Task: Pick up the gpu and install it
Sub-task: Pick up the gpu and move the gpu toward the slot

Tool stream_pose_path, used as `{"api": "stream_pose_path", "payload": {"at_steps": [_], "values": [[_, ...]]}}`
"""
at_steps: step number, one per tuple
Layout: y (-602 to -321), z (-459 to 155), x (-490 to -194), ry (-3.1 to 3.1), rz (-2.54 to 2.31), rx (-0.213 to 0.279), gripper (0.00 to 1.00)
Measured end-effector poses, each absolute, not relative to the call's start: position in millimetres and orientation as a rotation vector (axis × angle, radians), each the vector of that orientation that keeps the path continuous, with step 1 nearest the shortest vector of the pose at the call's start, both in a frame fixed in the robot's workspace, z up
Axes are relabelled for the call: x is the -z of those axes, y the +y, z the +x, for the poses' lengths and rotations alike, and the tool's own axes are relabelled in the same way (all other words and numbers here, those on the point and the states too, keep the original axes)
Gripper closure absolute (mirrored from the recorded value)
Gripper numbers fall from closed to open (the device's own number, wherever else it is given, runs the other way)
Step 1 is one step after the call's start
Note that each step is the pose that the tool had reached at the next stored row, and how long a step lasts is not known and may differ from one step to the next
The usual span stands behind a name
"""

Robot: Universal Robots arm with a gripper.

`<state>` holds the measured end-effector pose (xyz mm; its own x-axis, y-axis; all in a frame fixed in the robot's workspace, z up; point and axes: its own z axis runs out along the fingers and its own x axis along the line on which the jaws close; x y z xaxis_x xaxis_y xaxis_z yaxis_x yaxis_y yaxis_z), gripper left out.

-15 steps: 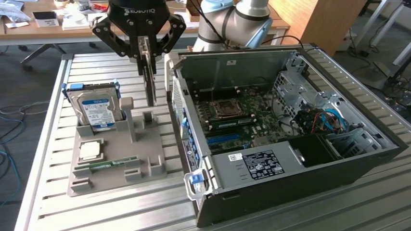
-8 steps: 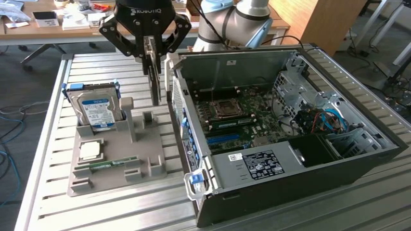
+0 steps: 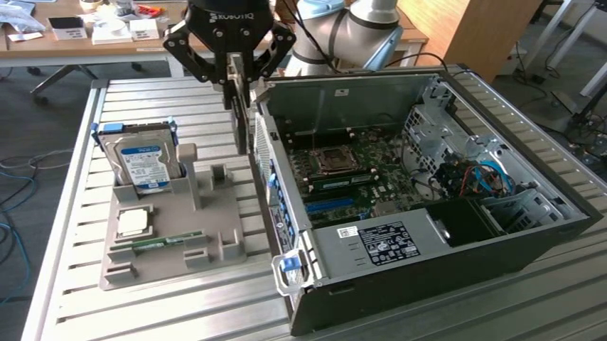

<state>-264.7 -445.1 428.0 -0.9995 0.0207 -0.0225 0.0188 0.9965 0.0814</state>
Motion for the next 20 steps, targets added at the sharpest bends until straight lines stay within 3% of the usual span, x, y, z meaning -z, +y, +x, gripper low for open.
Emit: {"api": "stream_pose_path", "payload": {"at_steps": [20], "values": [[-445.1, -218.2, -428.0, 3.115, 0.031, -0.127, 0.73]]}}
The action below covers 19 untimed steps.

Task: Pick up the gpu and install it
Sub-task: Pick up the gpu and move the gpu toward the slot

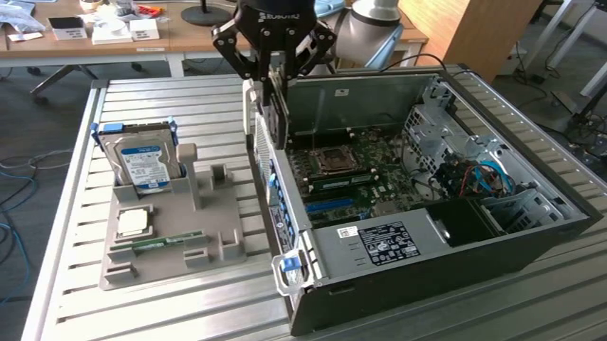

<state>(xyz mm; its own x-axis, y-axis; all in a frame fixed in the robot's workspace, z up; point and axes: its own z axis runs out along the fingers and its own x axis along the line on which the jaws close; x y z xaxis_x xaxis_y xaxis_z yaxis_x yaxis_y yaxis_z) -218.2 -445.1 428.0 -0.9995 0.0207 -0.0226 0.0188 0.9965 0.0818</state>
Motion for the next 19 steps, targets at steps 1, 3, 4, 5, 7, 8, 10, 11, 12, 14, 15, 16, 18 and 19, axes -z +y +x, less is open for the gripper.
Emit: {"api": "stream_pose_path", "payload": {"at_steps": [1, 3, 4, 5, 7, 8, 10, 11, 12, 14, 15, 16, 18, 19], "values": [[-445.1, -215.6, -427.9, 3.115, 0.031, -0.127, 0.73], [-445.1, -210.4, -428.0, 3.116, 0.031, -0.127, 0.73], [-445.2, -207.7, -428.0, 3.115, 0.03, -0.127, 0.73], [-445.1, -205.2, -428.0, 3.116, 0.031, -0.127, 0.73], [-445.1, -199.8, -428.0, 3.116, 0.031, -0.127, 0.73], [-445.1, -197.1, -428.0, 3.116, 0.031, -0.127, 0.73], [-445.1, -191.5, -428.0, 3.116, 0.031, -0.127, 0.73], [-445.2, -188.4, -428.0, 3.116, 0.03, -0.128, 0.73], [-445.2, -185.9, -428.0, 3.116, 0.031, -0.128, 0.73], [-445.1, -180.8, -428.0, 3.115, 0.031, -0.128, 0.73], [-445.1, -178.3, -428.0, 3.116, 0.031, -0.128, 0.73], [-445.1, -175.6, -428.0, 3.115, 0.031, -0.128, 0.73], [-445.2, -170.0, -428.0, 3.116, 0.03, -0.128, 0.73], [-445.2, -167.2, -428.0, 3.115, 0.031, -0.128, 0.73]]}}
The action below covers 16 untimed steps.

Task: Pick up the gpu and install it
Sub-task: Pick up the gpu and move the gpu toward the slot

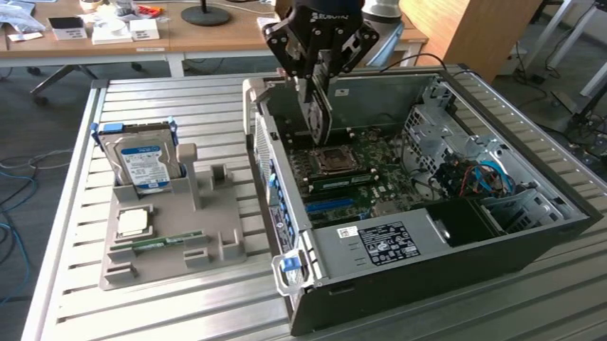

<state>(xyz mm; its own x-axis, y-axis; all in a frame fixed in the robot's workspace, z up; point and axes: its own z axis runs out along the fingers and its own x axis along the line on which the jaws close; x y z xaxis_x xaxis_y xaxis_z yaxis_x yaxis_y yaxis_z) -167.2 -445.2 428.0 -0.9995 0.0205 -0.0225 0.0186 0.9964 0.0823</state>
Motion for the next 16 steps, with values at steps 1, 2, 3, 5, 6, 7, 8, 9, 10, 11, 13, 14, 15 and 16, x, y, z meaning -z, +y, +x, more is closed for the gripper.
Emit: {"api": "stream_pose_path", "payload": {"at_steps": [1, 2, 3, 5, 6, 7, 8, 9, 10, 11, 13, 14, 15, 16], "values": [[-445.2, -164.5, -428.0, 3.115, 0.031, -0.128, 0.73], [-445.1, -161.7, -428.0, 3.115, 0.031, -0.128, 0.73], [-445.1, -158.9, -428.0, 3.116, 0.031, -0.128, 0.73], [-445.2, -153.1, -428.0, 3.115, 0.031, -0.128, 0.73], [-445.2, -150.3, -428.0, 3.115, 0.03, -0.129, 0.73], [-445.1, -147.4, -428.0, 3.115, 0.031, -0.129, 0.73], [-445.1, -144.3, -428.0, 3.115, 0.031, -0.129, 0.73], [-445.2, -134.3, -428.0, 3.115, 0.03, -0.129, 0.73], [-445.1, -119.8, -428.0, 3.116, 0.031, -0.129, 0.73], [-445.1, -106.8, -428.0, 3.115, 0.031, -0.129, 0.73], [-445.2, -100.5, -428.0, 3.115, 0.03, -0.129, 0.73], [-445.2, -97.5, -428.0, 3.116, 0.031, -0.129, 0.73], [-445.1, -94.5, -428.0, 3.115, 0.031, -0.129, 0.73], [-445.1, -91.1, -428.0, 3.115, 0.031, -0.129, 0.73]]}}
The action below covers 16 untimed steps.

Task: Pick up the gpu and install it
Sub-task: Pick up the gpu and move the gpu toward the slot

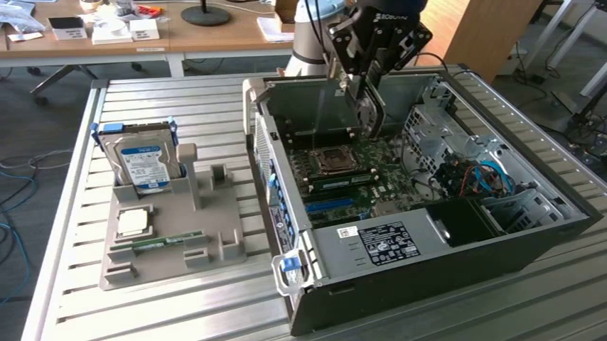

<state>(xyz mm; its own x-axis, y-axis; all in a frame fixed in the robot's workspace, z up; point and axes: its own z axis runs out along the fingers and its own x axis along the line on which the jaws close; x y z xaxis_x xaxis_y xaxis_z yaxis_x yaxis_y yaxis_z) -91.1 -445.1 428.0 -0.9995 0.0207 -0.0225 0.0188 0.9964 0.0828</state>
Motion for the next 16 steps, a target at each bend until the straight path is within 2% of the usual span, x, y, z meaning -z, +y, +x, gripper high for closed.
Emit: {"api": "stream_pose_path", "payload": {"at_steps": [16], "values": [[-445.2, -46.1, -428.0, 3.116, 0.031, -0.129, 0.73]]}}
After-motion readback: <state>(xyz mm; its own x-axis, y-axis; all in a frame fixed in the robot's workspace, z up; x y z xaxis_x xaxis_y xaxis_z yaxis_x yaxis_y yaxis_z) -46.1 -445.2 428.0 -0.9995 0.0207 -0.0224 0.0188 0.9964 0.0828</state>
